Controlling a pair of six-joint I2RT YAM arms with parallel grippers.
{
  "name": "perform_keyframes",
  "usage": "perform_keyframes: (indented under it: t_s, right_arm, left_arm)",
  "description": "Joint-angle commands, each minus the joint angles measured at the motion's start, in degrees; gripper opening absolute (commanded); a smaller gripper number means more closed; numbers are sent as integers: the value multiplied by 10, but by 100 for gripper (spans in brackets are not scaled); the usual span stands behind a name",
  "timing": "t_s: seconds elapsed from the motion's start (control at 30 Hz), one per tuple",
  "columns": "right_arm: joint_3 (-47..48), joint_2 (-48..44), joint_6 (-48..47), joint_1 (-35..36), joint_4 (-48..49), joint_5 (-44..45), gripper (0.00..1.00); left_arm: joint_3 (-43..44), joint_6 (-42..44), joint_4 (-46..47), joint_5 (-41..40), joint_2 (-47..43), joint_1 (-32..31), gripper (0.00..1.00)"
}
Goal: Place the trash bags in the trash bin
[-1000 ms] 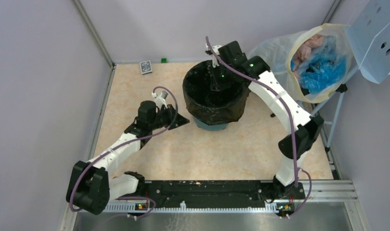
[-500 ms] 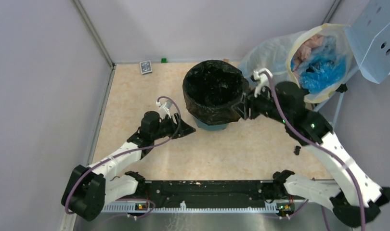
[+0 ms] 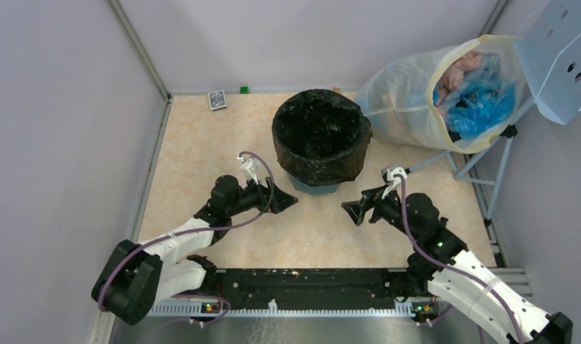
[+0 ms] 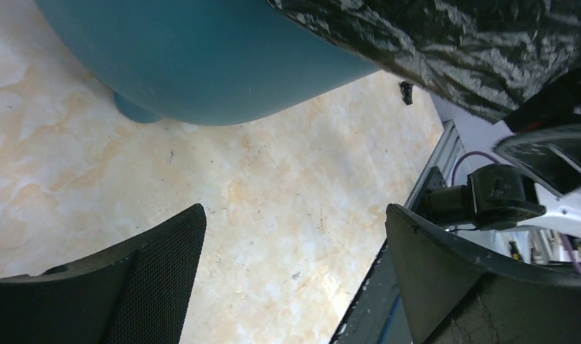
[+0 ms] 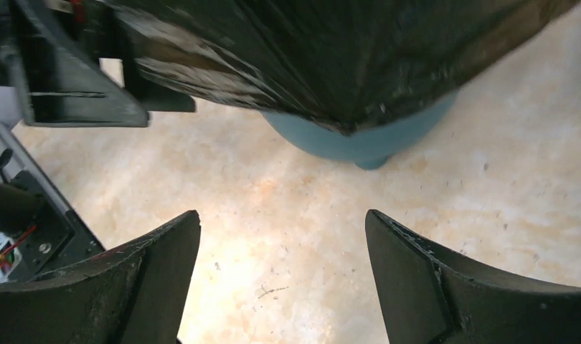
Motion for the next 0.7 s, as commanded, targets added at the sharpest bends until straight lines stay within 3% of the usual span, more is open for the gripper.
perform_keyframes:
  t_s: [0.0, 0.3, 0.43, 0.5, 0.67]
  right_arm:
    - [-60, 18, 46, 5, 170, 42, 85]
    - [-103, 220, 20, 1, 428, 54, 87]
    - [-38, 361, -3, -16, 498, 46, 87]
    - [6, 423, 17, -52, 525, -2, 87]
    - [116, 510, 41, -108, 519, -80, 88]
  left_arm:
    - [-32, 71, 121, -9, 5, -9, 99]
    - [-21, 75, 265, -65, 132, -16, 99]
    - [65, 70, 253, -47, 209, 7, 99]
    - [91, 62, 272, -45, 230, 20, 99]
    - [154, 33, 265, 22, 272, 96, 99]
